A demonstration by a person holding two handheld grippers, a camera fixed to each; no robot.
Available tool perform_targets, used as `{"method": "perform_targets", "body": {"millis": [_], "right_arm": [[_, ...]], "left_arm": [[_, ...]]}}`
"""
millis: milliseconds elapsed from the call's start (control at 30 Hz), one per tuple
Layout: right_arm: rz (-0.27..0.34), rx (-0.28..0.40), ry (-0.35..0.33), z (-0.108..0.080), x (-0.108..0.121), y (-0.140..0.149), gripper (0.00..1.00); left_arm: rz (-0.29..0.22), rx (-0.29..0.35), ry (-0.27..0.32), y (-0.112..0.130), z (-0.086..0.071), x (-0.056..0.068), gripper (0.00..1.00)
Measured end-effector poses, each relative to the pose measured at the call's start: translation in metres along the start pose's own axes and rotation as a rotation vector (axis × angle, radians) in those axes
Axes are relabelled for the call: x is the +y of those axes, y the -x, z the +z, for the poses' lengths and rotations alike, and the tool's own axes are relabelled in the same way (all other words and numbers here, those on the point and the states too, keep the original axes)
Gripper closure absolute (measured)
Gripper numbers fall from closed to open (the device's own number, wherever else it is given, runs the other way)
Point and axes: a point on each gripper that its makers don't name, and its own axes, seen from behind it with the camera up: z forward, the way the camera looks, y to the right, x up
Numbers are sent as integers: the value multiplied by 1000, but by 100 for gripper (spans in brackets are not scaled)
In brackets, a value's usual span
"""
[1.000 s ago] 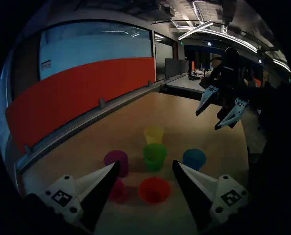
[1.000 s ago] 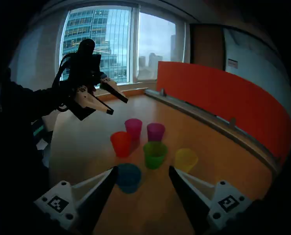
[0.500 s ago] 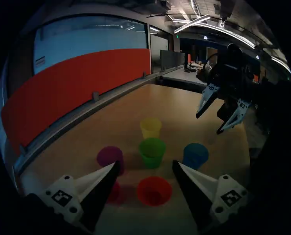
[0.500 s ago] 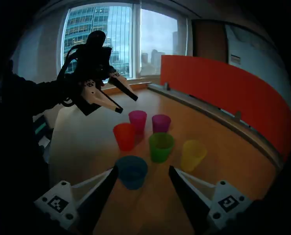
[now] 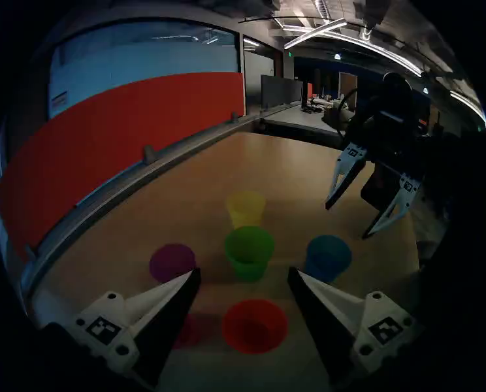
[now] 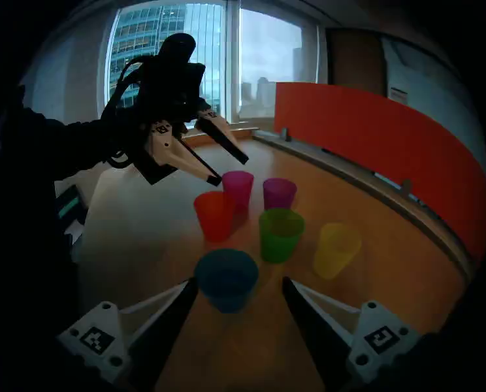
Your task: Pour water
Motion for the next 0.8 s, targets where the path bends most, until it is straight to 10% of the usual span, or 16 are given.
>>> {"method": "perform_targets", "body": {"millis": [800], "right_arm": [[1, -38, -29, 43, -7, 21, 0]], "left_arm": [[-1, -37, 29, 5, 23, 3, 1]]}}
